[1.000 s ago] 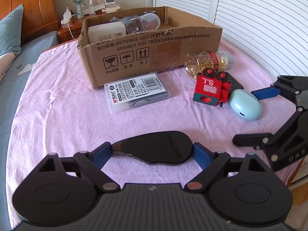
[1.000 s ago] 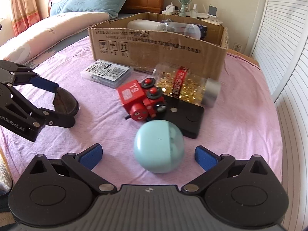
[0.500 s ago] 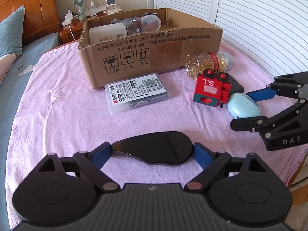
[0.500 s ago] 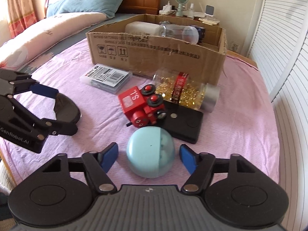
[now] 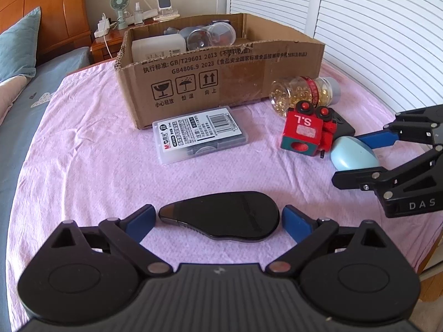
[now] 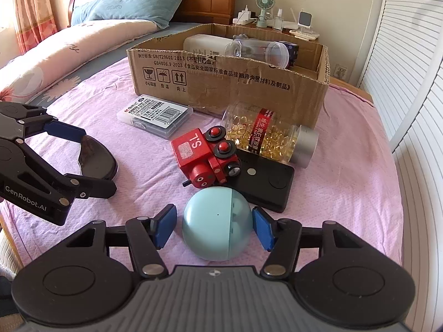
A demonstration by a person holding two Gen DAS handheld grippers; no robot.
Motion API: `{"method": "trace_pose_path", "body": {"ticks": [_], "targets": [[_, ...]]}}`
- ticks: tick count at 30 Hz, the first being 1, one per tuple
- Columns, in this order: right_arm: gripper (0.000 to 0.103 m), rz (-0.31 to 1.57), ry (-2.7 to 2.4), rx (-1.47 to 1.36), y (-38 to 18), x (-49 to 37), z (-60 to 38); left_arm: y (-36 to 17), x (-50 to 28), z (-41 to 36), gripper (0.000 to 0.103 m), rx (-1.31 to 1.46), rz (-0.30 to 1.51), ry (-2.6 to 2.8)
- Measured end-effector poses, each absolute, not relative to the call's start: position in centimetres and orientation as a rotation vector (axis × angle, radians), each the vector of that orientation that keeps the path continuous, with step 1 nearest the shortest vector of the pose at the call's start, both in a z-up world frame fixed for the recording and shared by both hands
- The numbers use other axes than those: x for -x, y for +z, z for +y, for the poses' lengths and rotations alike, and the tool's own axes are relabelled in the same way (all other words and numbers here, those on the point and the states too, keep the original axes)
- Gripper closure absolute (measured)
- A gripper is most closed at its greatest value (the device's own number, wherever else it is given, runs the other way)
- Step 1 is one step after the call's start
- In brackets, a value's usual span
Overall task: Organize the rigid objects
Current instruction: 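Close left tool on black oval pad while right tool closes on teal round case, then drop black oval pad into box with left tool while right tool drops teal case there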
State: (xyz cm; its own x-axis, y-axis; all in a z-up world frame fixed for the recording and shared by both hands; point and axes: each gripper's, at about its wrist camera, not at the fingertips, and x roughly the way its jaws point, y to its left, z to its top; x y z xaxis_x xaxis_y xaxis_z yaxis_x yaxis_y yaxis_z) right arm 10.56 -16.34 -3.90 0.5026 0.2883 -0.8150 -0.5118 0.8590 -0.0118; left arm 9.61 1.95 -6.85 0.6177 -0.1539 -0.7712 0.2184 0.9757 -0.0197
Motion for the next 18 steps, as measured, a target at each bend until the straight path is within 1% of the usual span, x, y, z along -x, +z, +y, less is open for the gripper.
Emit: {"method": "trace_pose_path", "body": {"ticks": [5, 7, 11, 12, 18], "targets": [[0.038, 0.925, 0.491, 0.265, -3.9, -10.7, -16.3, -6.7, -9.9, 2.1, 0.008, -0.082, 0.891, -0.229], [0.038, 0.923, 0.492, 0.264, -3.9, -10.7, -16.3, -6.6, -9.9, 2.1, 0.013, -0.082, 0.891, -0.228], [0.04, 0.929, 0.493, 0.272, -3.8, -10.7, -16.2, -6.5, -10.0, 2.1, 0.013, -0.079, 0.897, -0.234], [0.045, 0.931, 0.496, 0.273, -3.7, -10.7, -16.2, -6.4, -10.1, 2.1, 0.013, -0.078, 0.902, -0.237], [0.045, 0.957, 0.493, 0.277, -3.5, -10.8, -16.0, -5.7, -10.2, 2.4, 0.013, -0.08, 0.913, -0.259]]}}
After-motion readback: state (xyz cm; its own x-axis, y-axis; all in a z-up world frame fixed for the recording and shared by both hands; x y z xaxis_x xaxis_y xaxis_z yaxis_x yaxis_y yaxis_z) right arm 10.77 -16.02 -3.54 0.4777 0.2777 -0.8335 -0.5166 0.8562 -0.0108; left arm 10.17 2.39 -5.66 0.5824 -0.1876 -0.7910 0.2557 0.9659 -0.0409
